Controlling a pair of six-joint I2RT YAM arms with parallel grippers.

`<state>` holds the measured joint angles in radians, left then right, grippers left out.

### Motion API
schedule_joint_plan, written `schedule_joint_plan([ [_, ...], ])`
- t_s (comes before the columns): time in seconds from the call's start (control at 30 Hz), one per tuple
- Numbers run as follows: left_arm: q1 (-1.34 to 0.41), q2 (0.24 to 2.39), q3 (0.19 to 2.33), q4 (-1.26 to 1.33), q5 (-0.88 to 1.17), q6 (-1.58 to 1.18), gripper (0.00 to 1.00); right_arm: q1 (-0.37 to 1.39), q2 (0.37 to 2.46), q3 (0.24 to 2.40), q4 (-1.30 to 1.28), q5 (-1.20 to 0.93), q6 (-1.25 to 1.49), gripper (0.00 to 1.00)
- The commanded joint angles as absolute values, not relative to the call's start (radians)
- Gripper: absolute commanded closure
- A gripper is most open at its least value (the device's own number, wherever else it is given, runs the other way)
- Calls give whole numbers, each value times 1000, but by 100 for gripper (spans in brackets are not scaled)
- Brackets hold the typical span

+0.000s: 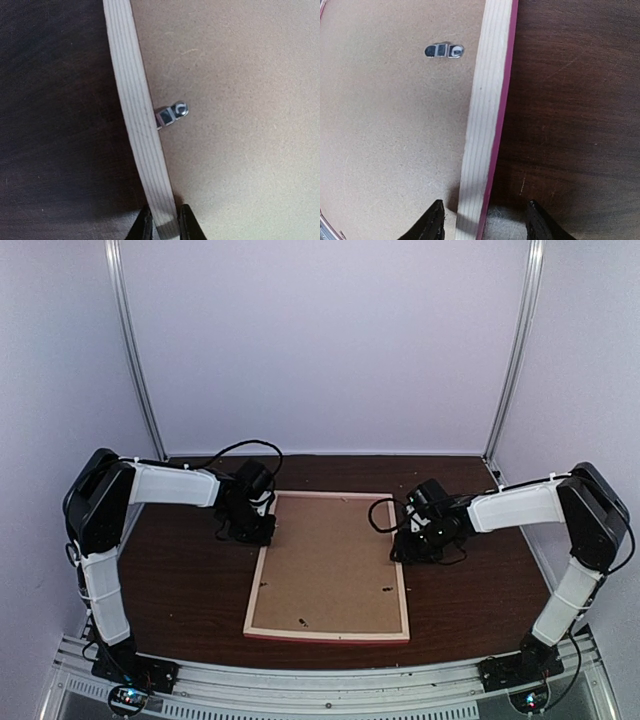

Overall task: Put the photo into the frame
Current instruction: Adjust the photo frame at the center of the board, then press the fastener onto the backboard.

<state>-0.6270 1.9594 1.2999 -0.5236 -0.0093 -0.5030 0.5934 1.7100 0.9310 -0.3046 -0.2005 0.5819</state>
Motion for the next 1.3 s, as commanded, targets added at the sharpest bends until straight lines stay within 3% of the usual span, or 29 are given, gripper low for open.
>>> schedule_joint_plan([
  [0.0,-620,1964,1272,-584,-17,-422,89,601,1665,947,-348,-167,560,44],
  [0.27,-620,1948,1261,-592,0,-440,88,600,1649,963,-359,-153,529,41],
  [0.87,-620,1906,1196,-550,53,-483,87,587,1846,1245,-534,-81,402,34],
  [1.27,-620,1900,1200,-548,63,-477,87,578,1936,1320,-554,-119,354,34],
])
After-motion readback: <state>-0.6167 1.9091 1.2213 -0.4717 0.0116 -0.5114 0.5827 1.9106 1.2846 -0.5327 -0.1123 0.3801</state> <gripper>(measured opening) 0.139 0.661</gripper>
